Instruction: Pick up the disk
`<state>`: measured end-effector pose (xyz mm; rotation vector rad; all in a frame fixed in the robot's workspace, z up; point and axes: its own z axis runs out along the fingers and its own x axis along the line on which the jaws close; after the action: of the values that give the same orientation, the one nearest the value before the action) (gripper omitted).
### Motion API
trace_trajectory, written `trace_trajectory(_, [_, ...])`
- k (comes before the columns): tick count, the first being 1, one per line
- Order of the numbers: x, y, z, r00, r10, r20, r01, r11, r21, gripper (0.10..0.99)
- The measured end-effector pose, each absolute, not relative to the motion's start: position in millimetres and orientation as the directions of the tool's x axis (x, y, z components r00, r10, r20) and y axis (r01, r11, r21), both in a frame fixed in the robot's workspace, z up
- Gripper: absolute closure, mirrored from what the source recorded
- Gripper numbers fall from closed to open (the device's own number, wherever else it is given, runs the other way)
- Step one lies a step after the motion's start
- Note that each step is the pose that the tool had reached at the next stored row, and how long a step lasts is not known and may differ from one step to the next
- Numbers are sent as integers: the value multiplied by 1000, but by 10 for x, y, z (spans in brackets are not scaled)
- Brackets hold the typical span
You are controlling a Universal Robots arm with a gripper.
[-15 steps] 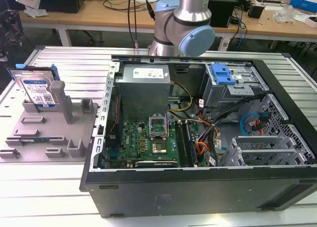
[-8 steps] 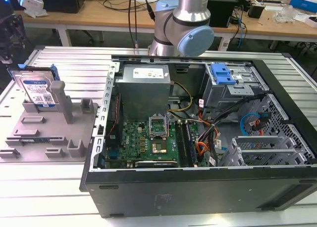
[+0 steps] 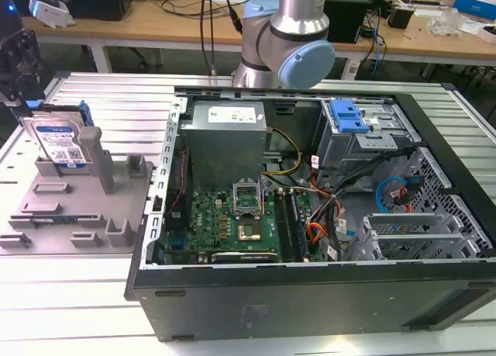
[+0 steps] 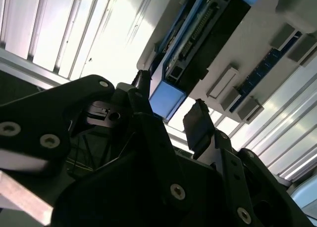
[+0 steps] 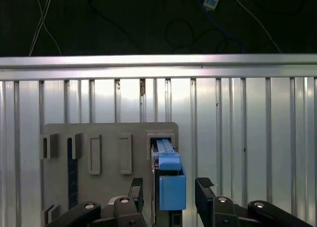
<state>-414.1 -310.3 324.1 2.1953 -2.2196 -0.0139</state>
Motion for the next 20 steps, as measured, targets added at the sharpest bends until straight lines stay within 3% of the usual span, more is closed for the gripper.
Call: trace_trajectory(20, [-4126, -3103, 3077, 1, -1000, 10, -1000, -1, 20, 545])
